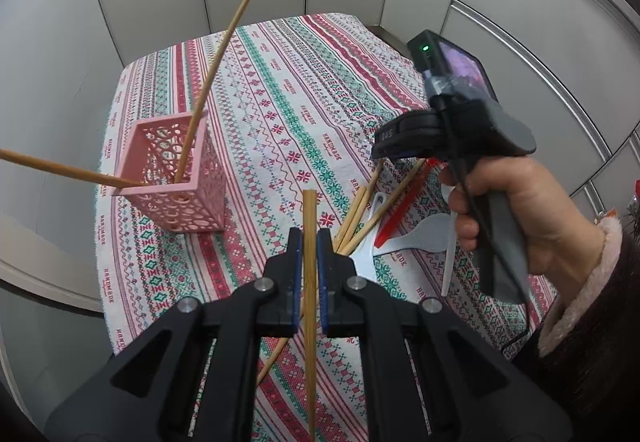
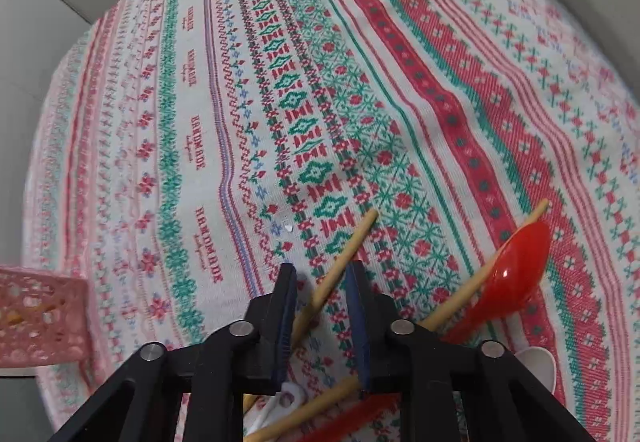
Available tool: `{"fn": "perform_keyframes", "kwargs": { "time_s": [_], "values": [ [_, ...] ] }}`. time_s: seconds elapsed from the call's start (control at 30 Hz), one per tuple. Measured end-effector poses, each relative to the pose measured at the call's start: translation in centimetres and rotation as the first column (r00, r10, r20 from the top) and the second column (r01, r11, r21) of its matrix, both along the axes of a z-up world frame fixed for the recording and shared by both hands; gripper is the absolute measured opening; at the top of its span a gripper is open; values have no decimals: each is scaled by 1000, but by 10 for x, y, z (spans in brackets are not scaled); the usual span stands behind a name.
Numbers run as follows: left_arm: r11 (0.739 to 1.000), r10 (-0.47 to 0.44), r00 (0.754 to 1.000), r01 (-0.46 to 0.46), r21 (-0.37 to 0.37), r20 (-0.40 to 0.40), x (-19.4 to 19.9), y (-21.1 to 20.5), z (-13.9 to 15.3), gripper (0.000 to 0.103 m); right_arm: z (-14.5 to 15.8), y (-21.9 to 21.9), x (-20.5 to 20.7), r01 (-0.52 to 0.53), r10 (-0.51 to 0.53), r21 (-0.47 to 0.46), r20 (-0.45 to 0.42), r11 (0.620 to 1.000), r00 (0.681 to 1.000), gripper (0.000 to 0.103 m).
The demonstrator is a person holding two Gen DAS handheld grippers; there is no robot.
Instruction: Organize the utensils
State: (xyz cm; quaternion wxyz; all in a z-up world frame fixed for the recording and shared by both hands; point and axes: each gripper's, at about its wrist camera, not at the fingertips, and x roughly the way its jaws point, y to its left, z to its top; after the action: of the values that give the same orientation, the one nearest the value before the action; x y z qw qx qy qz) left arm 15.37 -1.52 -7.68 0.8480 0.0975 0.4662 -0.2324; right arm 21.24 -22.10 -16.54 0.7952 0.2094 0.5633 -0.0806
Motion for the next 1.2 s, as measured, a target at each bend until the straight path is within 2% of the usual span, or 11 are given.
{"fn": "perform_keyframes", "kwargs": {
  "time_s": [0.13,0.3,0.4,0.57,0.7,0.8,0.9,0.97,1.0,1.07,1.2],
  "values": [
    [1000,6,1000,-6,-2,4,-1,1,1,8,-1,6,2,-4,4,-56,10,998,1000,14],
    [1000,16,1000,-16,-5,4,-1,2,1,8,-2,8,1,1,1,-72,26,997,1000,11],
    [1000,28,1000,-28,-7,2,0,5,0,8,3,5,-2,6,-4,-39,56,999,998,0],
    [999,44,999,-44,-11,5,0,9,1,8,9,5,-8,-37,37,-1,80,999,996,0],
    [998,51,999,-51,-20,-1,0,9,2,8,10,1,-10,-42,35,100,71,994,997,0],
    [999,47,999,-47,-17,1,-2,5,2,8,13,-11,-10,0,-11,157,68,988,998,6],
    [999,41,999,-41,-11,3,-2,2,1,8,15,-18,-7,29,-42,143,82,989,996,43],
    [999,39,999,-39,-9,3,-1,2,1,8,12,-16,-2,26,-35,127,74,992,997,44],
    [999,38,999,-38,-8,3,-1,2,1,8,9,-13,1,27,-33,108,58,994,998,43],
    [999,42,999,-42,-6,2,0,4,0,8,0,-7,6,18,-20,70,33,997,999,34],
    [998,60,998,-60,-7,-4,2,10,-1,8,1,19,14,-31,35,-140,28,990,999,14]
  ]
}}
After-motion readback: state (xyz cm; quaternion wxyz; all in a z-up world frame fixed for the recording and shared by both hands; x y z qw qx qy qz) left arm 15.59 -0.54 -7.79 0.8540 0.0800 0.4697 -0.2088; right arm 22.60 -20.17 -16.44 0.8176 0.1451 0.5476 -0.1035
